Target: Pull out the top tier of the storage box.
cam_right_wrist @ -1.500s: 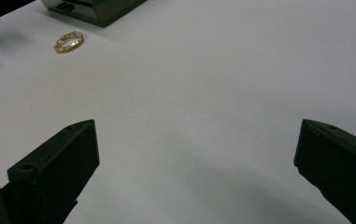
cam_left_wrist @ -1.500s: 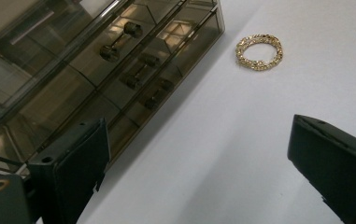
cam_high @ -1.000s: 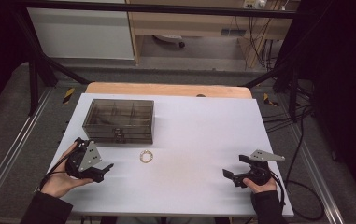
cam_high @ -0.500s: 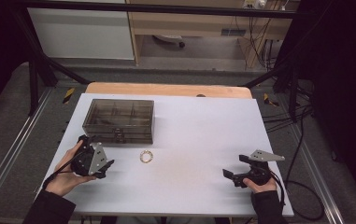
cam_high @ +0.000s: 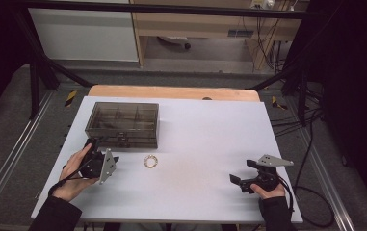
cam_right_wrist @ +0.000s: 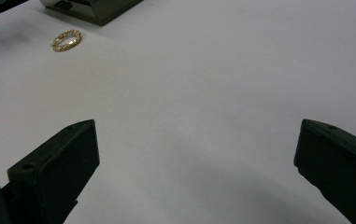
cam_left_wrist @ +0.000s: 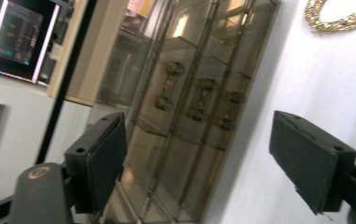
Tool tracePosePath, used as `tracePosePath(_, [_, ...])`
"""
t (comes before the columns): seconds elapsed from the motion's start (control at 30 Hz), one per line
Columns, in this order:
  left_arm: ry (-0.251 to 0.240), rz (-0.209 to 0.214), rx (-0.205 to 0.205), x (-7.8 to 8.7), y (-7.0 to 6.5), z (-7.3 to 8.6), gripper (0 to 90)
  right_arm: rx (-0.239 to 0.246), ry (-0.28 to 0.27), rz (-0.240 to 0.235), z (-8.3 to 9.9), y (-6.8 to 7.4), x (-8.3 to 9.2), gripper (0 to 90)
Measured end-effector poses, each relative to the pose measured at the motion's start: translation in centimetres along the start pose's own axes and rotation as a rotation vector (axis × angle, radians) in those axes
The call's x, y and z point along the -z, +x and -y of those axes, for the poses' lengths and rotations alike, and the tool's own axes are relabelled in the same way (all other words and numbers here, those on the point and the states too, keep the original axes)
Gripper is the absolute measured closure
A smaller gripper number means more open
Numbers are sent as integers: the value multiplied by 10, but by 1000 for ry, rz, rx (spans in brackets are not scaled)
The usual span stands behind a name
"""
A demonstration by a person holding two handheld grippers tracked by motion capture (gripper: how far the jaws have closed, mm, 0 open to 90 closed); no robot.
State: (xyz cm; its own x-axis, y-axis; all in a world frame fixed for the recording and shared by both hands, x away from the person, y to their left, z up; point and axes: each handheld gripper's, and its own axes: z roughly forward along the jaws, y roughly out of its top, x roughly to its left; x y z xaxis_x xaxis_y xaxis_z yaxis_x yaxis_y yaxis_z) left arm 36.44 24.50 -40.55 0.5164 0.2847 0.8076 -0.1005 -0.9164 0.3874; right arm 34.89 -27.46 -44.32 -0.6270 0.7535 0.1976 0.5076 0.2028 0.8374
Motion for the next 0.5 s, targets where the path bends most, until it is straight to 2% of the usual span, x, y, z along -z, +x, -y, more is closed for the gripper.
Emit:
tracePosePath(0.17, [1, -33, -51, -5, -1, -2, 267, 1, 2, 0, 0, 0, 0, 7])
tracePosePath(0.5, [6, -95, -115, -14, -7, -4, 382, 3, 2, 1, 0, 0, 0, 8])
